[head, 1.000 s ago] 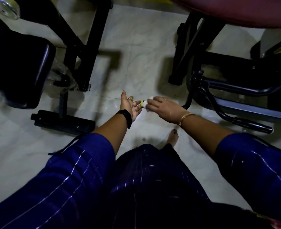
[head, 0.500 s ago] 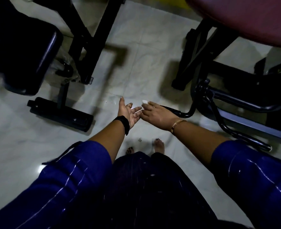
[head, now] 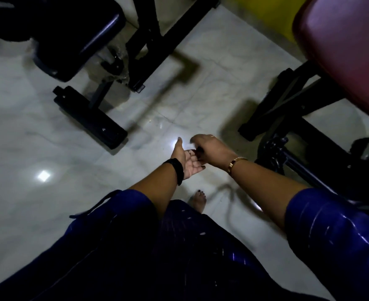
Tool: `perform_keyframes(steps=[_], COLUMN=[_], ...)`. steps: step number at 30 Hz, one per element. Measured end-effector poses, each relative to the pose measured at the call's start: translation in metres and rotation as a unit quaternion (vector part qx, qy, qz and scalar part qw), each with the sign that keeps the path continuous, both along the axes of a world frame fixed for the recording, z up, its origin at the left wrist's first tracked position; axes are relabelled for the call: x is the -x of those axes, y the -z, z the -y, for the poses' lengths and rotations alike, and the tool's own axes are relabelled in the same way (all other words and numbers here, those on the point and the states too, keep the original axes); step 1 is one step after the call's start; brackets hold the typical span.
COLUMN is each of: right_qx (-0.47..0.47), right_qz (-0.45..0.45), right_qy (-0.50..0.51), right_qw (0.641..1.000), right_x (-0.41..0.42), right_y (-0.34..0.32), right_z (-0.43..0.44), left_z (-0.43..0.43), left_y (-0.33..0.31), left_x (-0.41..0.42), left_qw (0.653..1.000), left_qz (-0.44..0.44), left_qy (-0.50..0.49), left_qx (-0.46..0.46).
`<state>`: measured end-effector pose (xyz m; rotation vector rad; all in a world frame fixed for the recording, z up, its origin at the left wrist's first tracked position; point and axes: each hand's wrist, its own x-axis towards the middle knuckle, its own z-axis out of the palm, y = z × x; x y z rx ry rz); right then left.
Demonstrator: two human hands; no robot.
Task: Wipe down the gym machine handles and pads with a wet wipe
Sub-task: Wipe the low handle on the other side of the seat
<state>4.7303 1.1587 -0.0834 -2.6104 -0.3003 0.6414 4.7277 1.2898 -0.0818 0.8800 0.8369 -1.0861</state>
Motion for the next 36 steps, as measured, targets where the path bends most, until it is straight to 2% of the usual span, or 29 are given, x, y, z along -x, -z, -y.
perform_keyframes(steps=[3,5,7,9,11,12,13,16,20,22,25,27,28,29,31,33,35,36], right_qx=[0.008,-0.004,-0.022,-0.053,-0.112,-0.127,-0.119,-0.048,-0.001,0.02,0.069,0.073,0.074,0.088,0.085,-0.008,-0.092,-0.11], right_qz=[0.07,0.092,0.081,-0.016,-0.12,-0.138,-0.136,-0.072,0.047,0.095,0.114,0.135,0.126,0.112,0.059,-0.006,0.001,0.025], right_qy=[-0.191,-0.203,-0.151,-0.022,0.124,0.157,0.15,-0.026,-0.271,-0.313,-0.365,-0.411,-0.416,-0.401,-0.293,-0.133,-0.018,0.002], right_qw=[0.979,0.975,0.985,0.998,0.979,0.97,0.972,0.996,0.962,0.945,0.921,0.898,0.898,0.905,0.951,0.991,0.996,0.994], right_x=[0.001,0.003,0.001,-0.004,-0.012,-0.014,-0.014,-0.007,0.003,0.003,-0.008,-0.015,-0.019,-0.022,-0.025,-0.022,-0.01,-0.003], right_y=[-0.004,-0.007,-0.01,-0.013,-0.013,-0.013,-0.015,-0.012,-0.006,-0.002,-0.002,-0.006,-0.009,-0.011,-0.01,-0.004,-0.002,-0.001], right_z=[0.013,0.023,0.023,0.012,0.0,-0.003,-0.004,0.009,0.043,0.052,0.04,0.019,0.01,0.005,0.002,0.008,0.015,0.02], left_z=[0.004,0.003,0.006,0.009,0.012,0.014,0.016,0.022,0.026,0.027,0.028,0.028,0.029,0.029,0.028,0.028,0.028,0.029], left_y=[-0.001,0.0,0.0,-0.002,-0.001,-0.001,-0.001,0.0,-0.002,-0.005,-0.006,-0.004,-0.003,-0.002,-0.001,0.0,0.0,0.0], left_x=[0.007,0.009,0.014,0.02,0.026,0.028,0.03,0.033,0.037,0.038,0.038,0.039,0.04,0.04,0.04,0.039,0.04,0.04], left_qw=[0.999,0.998,0.997,0.996,0.994,0.993,0.991,0.986,0.981,0.979,0.979,0.978,0.978,0.979,0.98,0.98,0.98,0.979], left_qz=[-0.011,-0.013,-0.001,0.01,0.018,0.021,0.023,0.022,0.02,0.02,0.024,0.021,0.021,0.023,0.027,0.029,0.029,0.028], left_qy=[-0.049,-0.068,-0.08,-0.09,-0.105,-0.116,-0.129,-0.165,-0.192,-0.2,-0.203,-0.205,-0.206,-0.203,-0.195,-0.193,-0.194,-0.198], left_qx=[-0.006,-0.006,-0.009,-0.008,-0.007,-0.007,-0.01,-0.023,-0.022,-0.022,-0.022,-0.026,-0.028,-0.027,-0.026,-0.029,-0.033,-0.035])
